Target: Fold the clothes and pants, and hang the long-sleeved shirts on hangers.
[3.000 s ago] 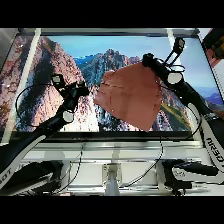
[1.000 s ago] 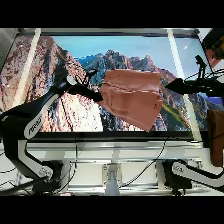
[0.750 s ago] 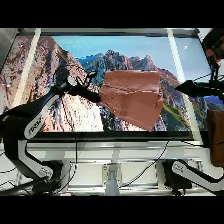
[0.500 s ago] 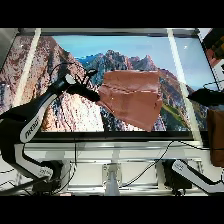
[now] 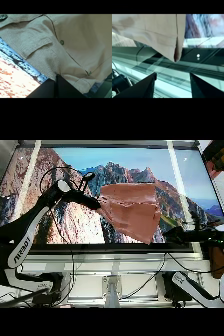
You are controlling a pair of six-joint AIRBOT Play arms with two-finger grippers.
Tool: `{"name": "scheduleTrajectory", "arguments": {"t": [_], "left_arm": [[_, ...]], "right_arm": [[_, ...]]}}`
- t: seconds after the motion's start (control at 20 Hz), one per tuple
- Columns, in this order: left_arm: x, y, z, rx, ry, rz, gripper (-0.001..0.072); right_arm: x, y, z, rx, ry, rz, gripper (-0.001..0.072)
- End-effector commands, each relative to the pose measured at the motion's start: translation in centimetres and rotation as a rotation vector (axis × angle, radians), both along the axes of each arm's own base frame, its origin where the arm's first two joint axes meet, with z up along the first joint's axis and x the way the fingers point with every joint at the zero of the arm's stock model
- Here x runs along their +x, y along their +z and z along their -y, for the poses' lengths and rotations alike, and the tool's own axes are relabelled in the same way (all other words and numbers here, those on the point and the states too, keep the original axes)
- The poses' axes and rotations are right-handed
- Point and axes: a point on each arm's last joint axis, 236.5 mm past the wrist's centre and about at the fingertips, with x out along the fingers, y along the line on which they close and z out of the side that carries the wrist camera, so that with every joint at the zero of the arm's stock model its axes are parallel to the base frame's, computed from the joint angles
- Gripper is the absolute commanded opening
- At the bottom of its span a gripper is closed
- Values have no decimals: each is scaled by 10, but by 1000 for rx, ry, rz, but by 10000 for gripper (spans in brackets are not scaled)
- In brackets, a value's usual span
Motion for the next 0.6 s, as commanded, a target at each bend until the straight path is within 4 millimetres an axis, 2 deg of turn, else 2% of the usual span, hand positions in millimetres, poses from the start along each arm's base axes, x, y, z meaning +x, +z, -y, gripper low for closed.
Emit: {"name": "scheduleTrajectory", "arguments": {"t": [0.0, 0.1, 0.2, 0.55], "left_arm": [[-4, 4, 4, -7, -8, -8, 14], [-6, 4, 6, -7, -14, -10, 13], [-8, 3, 9, -7, -21, -11, 14], [-9, 3, 10, -7, -25, -11, 13]], "right_arm": [[-22, -34, -38, 47, -29, -73, 489], [-25, -45, -47, 35, -62, -117, 487], [-19, -55, -48, -8, -119, -153, 486], [22, -65, -48, -99, -223, -46, 477]]}}
